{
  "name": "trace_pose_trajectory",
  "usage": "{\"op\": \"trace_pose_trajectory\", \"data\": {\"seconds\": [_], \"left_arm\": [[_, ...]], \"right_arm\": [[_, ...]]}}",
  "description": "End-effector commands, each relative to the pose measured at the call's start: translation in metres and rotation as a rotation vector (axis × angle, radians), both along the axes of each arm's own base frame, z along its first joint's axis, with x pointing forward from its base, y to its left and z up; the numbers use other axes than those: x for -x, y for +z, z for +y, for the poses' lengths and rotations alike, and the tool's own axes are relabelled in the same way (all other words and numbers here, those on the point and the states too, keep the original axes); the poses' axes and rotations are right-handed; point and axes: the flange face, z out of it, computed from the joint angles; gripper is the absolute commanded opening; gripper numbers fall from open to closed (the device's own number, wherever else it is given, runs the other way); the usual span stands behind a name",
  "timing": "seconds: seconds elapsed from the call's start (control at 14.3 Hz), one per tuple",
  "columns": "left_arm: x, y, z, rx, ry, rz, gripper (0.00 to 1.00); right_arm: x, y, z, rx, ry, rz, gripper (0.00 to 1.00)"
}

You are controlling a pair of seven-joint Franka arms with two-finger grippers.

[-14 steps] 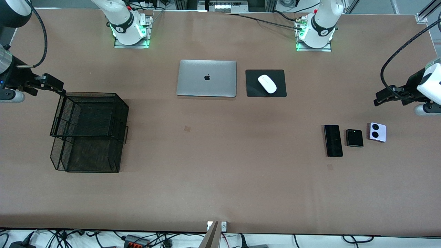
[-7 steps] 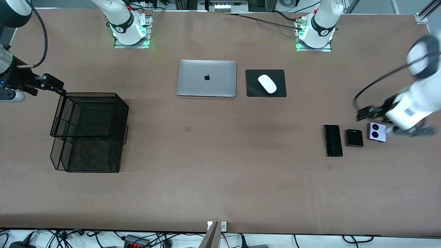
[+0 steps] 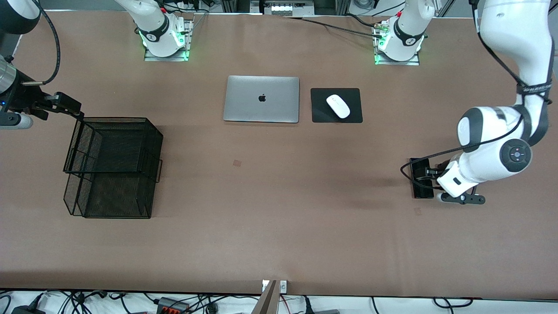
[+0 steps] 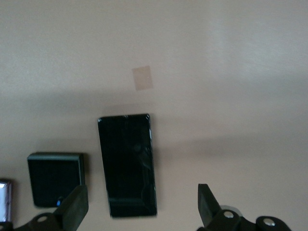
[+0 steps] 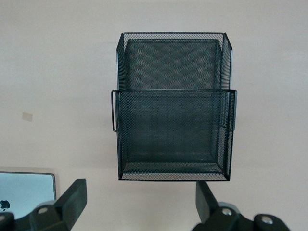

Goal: Place phones with both arms
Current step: 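Grasp the black bar phone with the left gripper and lift it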

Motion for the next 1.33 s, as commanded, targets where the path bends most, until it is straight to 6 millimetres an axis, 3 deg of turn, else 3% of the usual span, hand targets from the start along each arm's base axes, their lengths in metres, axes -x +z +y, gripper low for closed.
{"op": "trace_pose_trajectory", "data": {"seconds": [0.0,0.21,0.56,0.77,1.05,1.26], "left_arm": [[0.020,-0.027,0.028,0.006,0.014,-0.055,1.00],[0.028,-0.061,0.035,0.003,-0.032,-0.072,1.00],[0.039,-0.079,0.013,0.073,0.009,-0.041,1.00],[0.049,-0.094,0.013,0.071,0.016,-0.060,1.00],[0.051,-0.100,0.014,0.070,0.002,-0.061,1.00],[0.050,-0.101,0.016,0.068,-0.019,-0.073,1.00]], "right_arm": [[0.003,0.011,-0.001,0.013,-0.002,-0.004,1.00],[0.002,0.009,-0.004,0.013,-0.001,-0.002,1.00],[0.000,0.012,0.000,0.009,0.005,-0.010,1.00],[-0.001,0.011,-0.001,0.009,0.002,-0.011,1.00],[-0.007,-0.001,-0.002,0.004,-0.001,0.002,1.00],[-0.012,0.007,0.000,-0.011,-0.003,-0.018,1.00]]}}
